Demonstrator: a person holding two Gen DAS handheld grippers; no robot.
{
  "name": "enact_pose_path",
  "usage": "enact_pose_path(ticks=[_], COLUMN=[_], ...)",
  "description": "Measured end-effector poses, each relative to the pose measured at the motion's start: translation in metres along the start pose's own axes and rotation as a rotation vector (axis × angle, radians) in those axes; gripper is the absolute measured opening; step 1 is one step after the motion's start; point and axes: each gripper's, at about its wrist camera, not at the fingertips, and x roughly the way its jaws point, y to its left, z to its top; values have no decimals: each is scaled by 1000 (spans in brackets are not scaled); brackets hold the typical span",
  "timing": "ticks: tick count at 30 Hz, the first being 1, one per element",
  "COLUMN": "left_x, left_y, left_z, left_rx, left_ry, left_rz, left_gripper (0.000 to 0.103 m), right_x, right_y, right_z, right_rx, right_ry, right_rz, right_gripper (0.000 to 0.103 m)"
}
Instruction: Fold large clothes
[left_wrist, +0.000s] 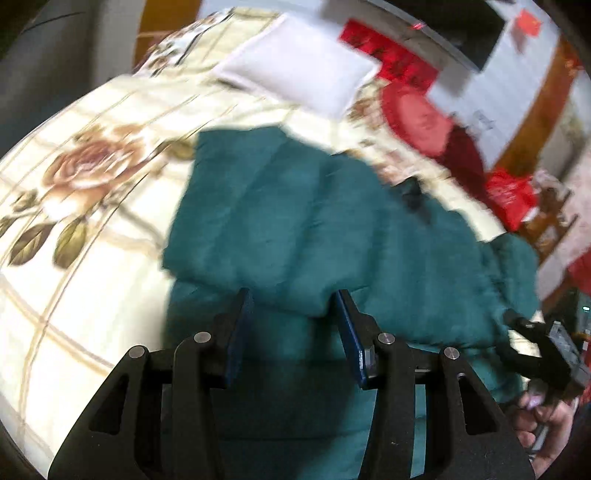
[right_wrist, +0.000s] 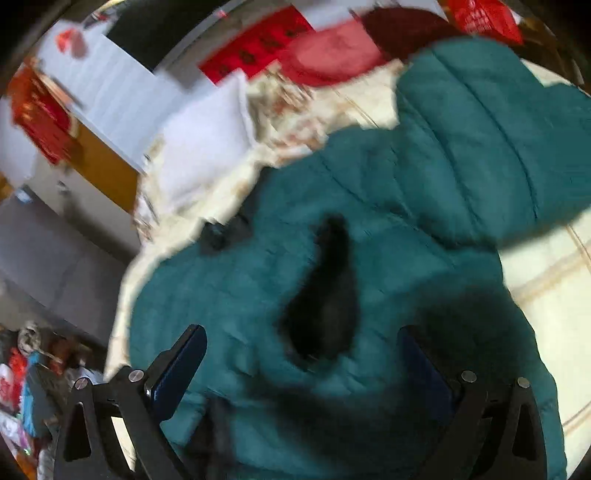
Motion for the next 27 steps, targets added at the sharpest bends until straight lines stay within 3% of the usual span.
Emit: enact_pose_path(ticks=[2,5,6,8,10,11,15,17,21,27], left_x=[-3,-14,-17,-19,-21,-21,-22,-22,-14,5], left_y=[3,7,10,14,21,21,29,33,25,-6], left_z=[3,6,7,9,11,13,20,24,37,48], left_rx=[-4,9,3,-20,-43,-48,-72,-91,-77,52], left_ry=[-11,-56,-68,-75,-85,-89,-110,-118,-130,-123], left_rz=[19,49,58,52,51,56,84,80,38,-21], left_gripper=[45,45,45,45,45,45,45,45,45,45], right_x=[6,22,24,25,25,23,-11,-22,-24,-18], right_y=[9,24,26,23,22,25,27,25,6,-21], right_z=[3,9,11,13,15,19,42,51,59,66], right_rx=[-42,-87,-96,-84,-119,-169,-249,-293,-324,-284], right_ry=[19,59,39,23,16,-6,-171,-207,-212,-204], right_rz=[47,189,175,167,99,41,-73,-129,-207,-225], right_gripper=[103,101,94,78,28,21,15,15,15,15])
